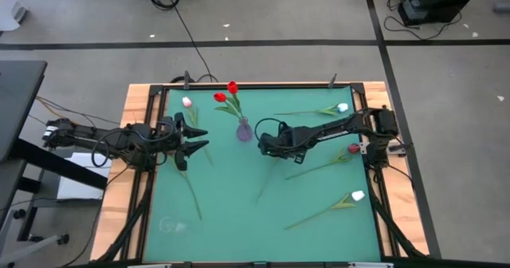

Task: Sort flowers into vase by color
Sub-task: Put the right pink flower into the violet vase

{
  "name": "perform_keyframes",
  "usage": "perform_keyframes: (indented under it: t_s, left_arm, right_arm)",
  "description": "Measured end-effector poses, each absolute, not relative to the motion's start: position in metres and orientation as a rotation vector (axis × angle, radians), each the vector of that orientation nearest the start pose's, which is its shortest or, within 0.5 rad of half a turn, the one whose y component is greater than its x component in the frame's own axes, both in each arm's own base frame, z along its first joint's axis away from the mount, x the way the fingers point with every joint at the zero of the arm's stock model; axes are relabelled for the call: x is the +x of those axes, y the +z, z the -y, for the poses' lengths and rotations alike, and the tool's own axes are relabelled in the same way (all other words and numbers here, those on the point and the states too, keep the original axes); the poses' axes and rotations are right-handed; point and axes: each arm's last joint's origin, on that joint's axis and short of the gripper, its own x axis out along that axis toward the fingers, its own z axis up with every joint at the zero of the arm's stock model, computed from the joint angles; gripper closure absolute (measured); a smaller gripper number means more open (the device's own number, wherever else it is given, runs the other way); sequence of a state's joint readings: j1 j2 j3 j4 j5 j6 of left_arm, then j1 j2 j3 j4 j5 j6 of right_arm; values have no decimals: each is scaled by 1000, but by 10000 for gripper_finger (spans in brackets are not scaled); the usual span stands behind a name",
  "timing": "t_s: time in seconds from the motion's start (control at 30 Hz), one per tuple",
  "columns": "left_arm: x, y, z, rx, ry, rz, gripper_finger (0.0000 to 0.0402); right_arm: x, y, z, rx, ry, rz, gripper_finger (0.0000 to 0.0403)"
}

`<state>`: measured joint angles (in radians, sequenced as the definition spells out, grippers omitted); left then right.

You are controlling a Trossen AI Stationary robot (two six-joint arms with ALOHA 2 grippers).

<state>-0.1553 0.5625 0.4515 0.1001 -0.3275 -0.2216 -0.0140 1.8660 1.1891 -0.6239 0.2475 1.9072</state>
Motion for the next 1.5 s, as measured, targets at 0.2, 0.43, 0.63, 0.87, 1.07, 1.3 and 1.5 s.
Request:
perform_keyframes:
  t_s: [0.2, 0.43, 0.63, 0.87, 1.07, 1.3, 1.5]
  left_arm:
    - [142, 276, 13, -218, 173, 9, 228]
    - [142, 276, 13, -219, 173, 8, 228]
    - [142, 276, 13, -218, 173, 9, 228]
    - [142, 276, 13, -218, 173, 8, 228]
    - [142, 276, 13, -218, 173, 8, 228]
    - [142, 276, 13, -218, 173, 8, 228]
    - [142, 276, 13, -218, 173, 8, 228]
  right_arm:
    - [340, 196, 12, 1338, -1266, -485, 385]
    - [326, 246, 19, 930, -1146, -335, 394]
    - [343, 286, 21, 473, -887, -239, 394]
    - [357, 329, 17, 137, -671, -12, 394]
    - [344, 353, 18, 36, -646, 40, 394]
    - [341, 365, 24, -27, -565, 115, 394]
    - [342, 364, 37, -47, -522, 115, 394]
